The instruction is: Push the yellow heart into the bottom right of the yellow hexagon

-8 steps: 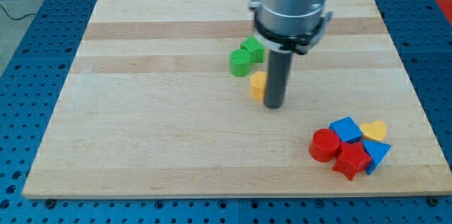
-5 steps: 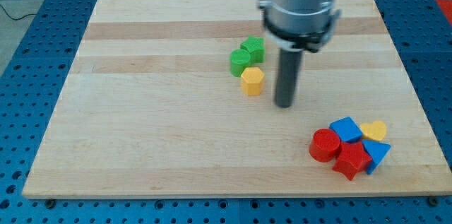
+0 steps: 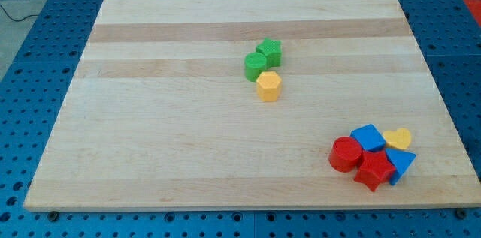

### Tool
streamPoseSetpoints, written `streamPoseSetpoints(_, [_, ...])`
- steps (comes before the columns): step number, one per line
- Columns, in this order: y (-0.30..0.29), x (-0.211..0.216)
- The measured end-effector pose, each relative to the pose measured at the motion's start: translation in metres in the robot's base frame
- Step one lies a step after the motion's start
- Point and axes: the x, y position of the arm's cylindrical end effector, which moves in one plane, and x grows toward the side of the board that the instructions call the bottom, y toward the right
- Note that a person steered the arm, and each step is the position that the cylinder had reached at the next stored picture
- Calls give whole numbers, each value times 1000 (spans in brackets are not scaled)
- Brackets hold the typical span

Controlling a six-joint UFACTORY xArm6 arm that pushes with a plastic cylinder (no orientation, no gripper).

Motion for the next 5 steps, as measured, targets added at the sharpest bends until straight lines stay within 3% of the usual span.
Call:
streamPoseSetpoints(2, [-18,71])
streamPoseSetpoints(5, [-153,38])
